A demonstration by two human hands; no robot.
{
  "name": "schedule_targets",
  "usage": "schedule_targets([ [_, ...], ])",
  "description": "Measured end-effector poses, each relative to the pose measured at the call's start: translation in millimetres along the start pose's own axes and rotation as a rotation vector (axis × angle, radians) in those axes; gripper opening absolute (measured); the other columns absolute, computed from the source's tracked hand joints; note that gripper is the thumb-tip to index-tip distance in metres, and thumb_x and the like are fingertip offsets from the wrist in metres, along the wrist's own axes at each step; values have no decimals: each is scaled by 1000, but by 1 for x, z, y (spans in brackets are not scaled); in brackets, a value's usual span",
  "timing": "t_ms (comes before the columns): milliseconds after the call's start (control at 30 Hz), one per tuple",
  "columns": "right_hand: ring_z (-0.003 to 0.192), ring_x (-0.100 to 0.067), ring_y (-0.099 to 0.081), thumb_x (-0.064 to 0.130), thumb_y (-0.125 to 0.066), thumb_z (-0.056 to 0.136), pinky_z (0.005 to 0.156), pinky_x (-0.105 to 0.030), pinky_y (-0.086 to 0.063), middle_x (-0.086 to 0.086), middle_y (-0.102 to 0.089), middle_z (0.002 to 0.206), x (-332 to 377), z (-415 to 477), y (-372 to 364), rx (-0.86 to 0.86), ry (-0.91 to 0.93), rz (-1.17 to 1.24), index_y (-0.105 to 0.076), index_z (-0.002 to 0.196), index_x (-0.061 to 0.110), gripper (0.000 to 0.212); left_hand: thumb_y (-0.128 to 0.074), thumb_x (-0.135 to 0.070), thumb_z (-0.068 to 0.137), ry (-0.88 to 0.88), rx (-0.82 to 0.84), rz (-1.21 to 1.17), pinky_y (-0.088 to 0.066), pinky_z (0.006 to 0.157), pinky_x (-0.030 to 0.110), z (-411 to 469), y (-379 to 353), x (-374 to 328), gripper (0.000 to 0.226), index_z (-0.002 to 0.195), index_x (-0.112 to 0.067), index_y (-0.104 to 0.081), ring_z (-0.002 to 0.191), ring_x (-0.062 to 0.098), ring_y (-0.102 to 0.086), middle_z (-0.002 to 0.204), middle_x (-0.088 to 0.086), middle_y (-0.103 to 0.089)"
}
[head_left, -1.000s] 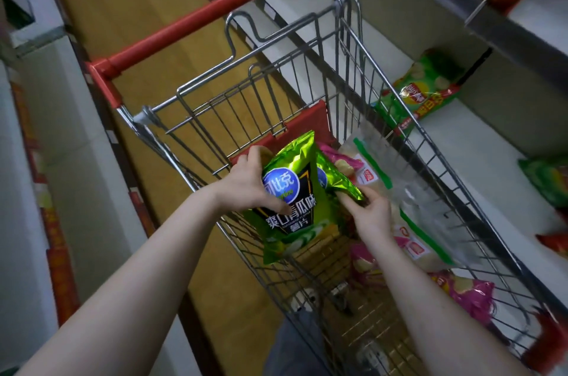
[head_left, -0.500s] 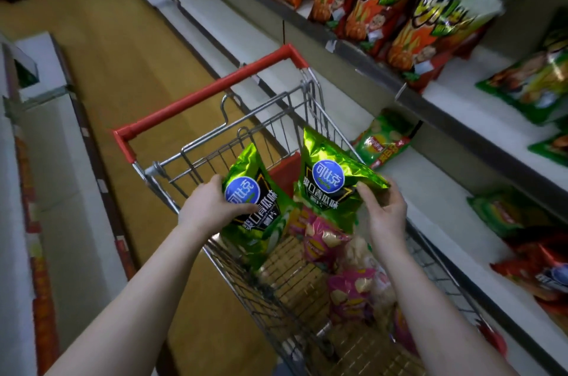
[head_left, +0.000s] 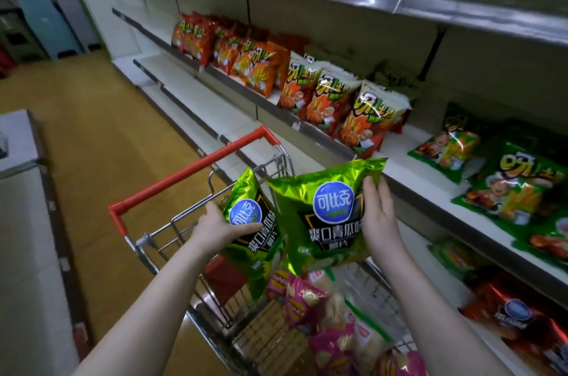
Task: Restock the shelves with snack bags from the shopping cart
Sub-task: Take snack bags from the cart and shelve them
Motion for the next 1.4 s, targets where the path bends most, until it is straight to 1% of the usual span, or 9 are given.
schedule_targets([
  [100,134,-14,-34,37,-37,100,102,-21,-26,4,-37,146,2,-1,-7,67,-74,-45,-31,146,18,51,-87,-62,9,2,92,-34,-43,103,49,-2,-2,-14,157,141,-8,-21,128,32,-41,140,18,-37],
  [267,139,-18,-30,36,-40,99,107,-26,-23,1,-39,142,-5,-9,-14,93,-147,-89,-34,144,12,52,-81,-10,64,-93,145,47,-49,90,40,-4,-17,-29,81,128,-13,-31,117,35,-46,129,22,-37],
  [500,126,-19,-46,36,-42,98,101,-27,-35,-5,-47,140,-8,-25,14,-55,-291,-32,-44,138,11,47,-70,0,68,-343,121,93,-40,52,25,-12,-37,-49,65,125,-6,-39,75,20,-53,106,13,-55],
  [700,67,4,-49,28,-42,99,49,-6,-41,14,-53,75,21,-53,66,-141,-305,20,-52,79,24,23,-80,-11,58,-527,26,-24,-40,56,23,-45,-57,-76,52,99,-26,-51,71,10,-55,93,-3,-60],
  [833,74,-1,-54,37,-43,97,81,-30,-49,10,-60,81,35,-77,117,-245,-297,-10,-55,76,31,25,-79,-33,40,-636,128,-23,-43,64,24,-80,-84,-102,50,84,-38,-57,77,11,-59,90,-8,-65],
  [967,110,-20,-54,57,-39,92,103,-42,-39,3,-56,114,38,-111,186,-365,-291,-27,-57,123,20,52,-92,-26,48,-754,212,-7,-40,74,15,-124,-133,-125,57,97,-35,-65,95,8,-59,101,-4,-65],
  [1100,123,-25,-49,71,-37,85,106,-45,-37,-1,-51,132,41,-156,260,-482,-320,-36,-49,135,18,73,-87,-48,35,-833,280,-79,-51,89,31,-173,-192,-144,67,98,-42,-66,98,8,-62,104,-5,-68],
  [1300,128,-26,-45,63,-33,91,109,-46,-35,-8,-44,144,34,-269,403,-710,-308,22,-44,140,21,66,-94,-18,49,-914,426,-243,-43,78,12,-310,-304,-164,83,119,-30,-51,101,9,-53,109,-12,-57],
  [1400,122,-20,-49,71,-36,84,106,-41,-37,-1,-50,137,31,-328,460,-812,-317,45,-50,135,21,72,-95,-20,48,-902,556,-303,-50,81,29,-370,-366,-164,90,119,-31,-41,101,18,-54,112,-6,-54],
])
Point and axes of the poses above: each hand's wrist, its own z-axis towards the middle knuckle, its own y-axis out of the back of the hand, x = y × z, the point moved 1 cm from there along z, towards the middle knuckle
